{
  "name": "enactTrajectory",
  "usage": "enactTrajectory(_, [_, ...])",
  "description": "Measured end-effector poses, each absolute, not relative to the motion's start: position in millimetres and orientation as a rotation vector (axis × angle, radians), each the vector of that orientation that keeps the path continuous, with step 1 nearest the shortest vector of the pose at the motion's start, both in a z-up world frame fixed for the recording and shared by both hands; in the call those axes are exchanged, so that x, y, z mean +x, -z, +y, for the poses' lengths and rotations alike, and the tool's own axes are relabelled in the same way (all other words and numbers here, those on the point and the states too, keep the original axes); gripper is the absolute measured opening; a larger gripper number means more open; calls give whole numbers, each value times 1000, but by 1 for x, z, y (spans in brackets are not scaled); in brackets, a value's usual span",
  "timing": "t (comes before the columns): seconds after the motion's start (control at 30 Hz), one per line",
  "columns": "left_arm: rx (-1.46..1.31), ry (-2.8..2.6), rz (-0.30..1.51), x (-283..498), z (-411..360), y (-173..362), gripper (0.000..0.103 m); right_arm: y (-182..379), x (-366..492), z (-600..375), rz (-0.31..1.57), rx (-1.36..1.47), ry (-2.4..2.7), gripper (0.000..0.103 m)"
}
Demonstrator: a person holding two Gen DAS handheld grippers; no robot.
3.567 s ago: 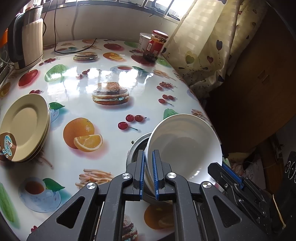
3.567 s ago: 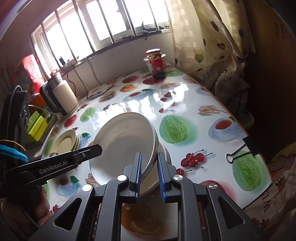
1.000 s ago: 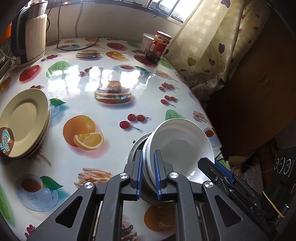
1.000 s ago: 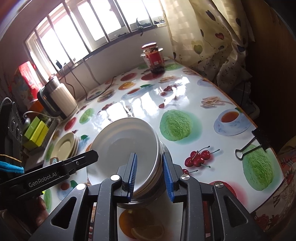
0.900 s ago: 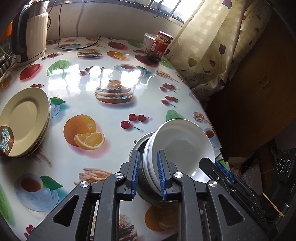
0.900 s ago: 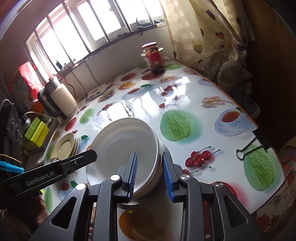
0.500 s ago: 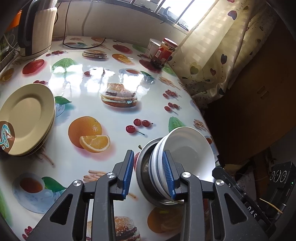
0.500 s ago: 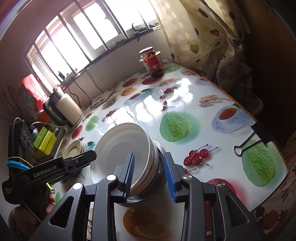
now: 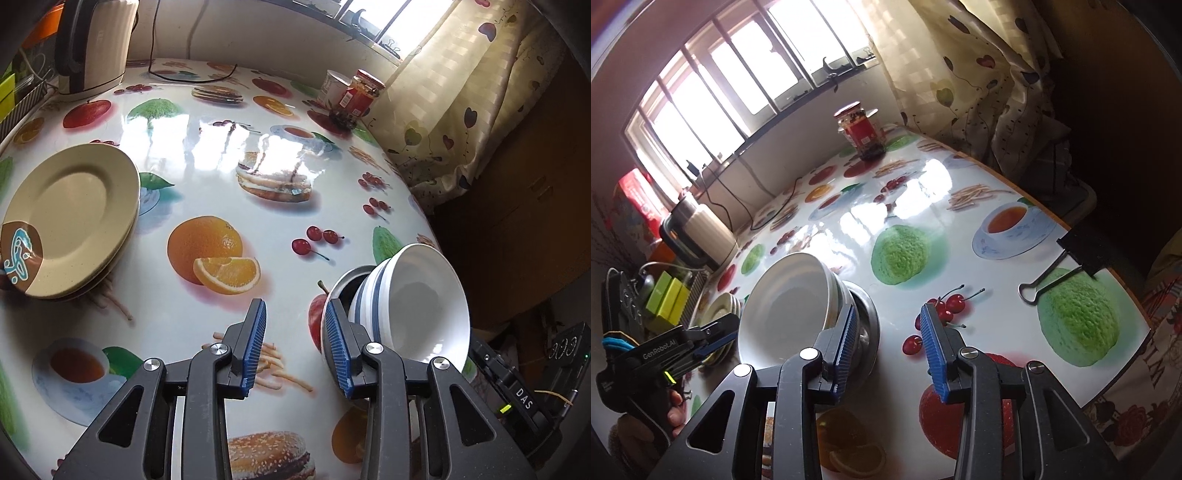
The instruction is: Organize plates and bowls
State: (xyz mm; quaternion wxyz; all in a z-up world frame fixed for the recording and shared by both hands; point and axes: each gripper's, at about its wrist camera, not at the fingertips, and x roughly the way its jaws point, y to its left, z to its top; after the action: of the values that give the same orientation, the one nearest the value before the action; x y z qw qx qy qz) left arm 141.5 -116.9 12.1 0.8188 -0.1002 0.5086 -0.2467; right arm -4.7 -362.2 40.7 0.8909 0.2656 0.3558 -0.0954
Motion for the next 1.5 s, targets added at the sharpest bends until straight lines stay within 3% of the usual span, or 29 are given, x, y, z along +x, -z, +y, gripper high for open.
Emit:
enactTrajectory(1.27, [-358,626,1175,140,-120,20,35,2,11,-370,814,622,82,36])
enactTrajectory(1.5, [-382,636,1166,140,-120,21,32,5,9,-371,799,667,52,29])
